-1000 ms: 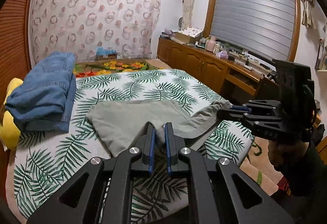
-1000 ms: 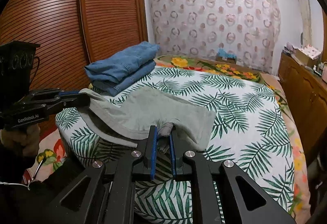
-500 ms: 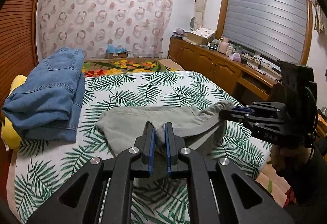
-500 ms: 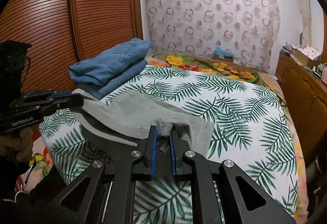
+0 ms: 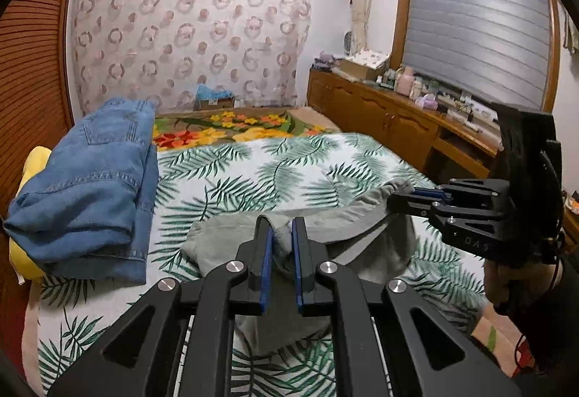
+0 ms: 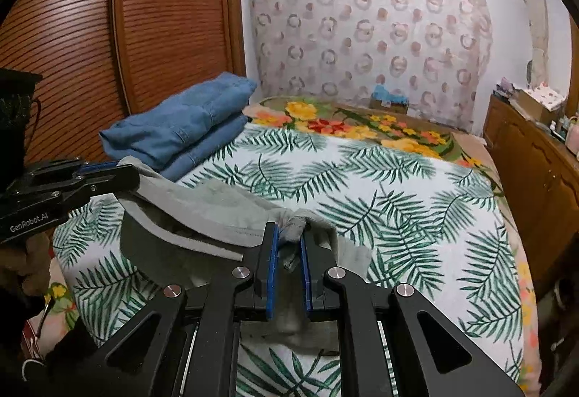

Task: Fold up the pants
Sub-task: 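Carry the held end over and lower it onto the other half with both tools, then open both tools to release the folded pants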

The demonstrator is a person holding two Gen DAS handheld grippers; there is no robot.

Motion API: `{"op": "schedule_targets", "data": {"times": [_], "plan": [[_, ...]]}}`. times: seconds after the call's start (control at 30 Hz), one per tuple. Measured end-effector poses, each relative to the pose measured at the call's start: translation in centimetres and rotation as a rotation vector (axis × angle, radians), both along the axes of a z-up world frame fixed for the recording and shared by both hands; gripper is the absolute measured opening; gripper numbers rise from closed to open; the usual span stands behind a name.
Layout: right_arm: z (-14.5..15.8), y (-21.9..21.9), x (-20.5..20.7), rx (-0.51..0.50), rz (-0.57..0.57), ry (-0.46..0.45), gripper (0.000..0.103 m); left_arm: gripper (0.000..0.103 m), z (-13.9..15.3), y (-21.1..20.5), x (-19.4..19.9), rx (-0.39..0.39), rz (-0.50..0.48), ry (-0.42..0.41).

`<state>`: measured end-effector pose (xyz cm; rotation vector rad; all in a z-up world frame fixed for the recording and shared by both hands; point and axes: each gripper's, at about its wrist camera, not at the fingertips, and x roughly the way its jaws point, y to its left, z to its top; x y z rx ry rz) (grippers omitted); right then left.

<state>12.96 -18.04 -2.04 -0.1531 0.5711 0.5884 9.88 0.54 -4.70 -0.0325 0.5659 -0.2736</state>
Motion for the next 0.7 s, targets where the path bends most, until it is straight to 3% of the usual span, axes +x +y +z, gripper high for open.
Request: {"op": "schedule_targets", "data": {"times": [0.4,0.47,0.57,0.7], "plan": [[-1.7,1.5,2.1,-0.046,-0.002,0.053,0.011,0.01,-2.4,0.2,1.3,0.009,0.026,0.071],[-1.8,1.6,2.2,-0.043,-0.003,0.058,0.011,0.014,-2.6,0.1,1.6,0.024,0.043,0.077],[-2.0,1.7,2.4,-0.039,-0.006,0.063,0.011,0.024,-2.9,0.3,1.9,0.022,0.051,0.09],[-2.0,1.8,2.6,-0.041,-0.007,0.057,0.011,0.05,-3.3,0.8,1.8,0.004,0.057,0.093]]}}
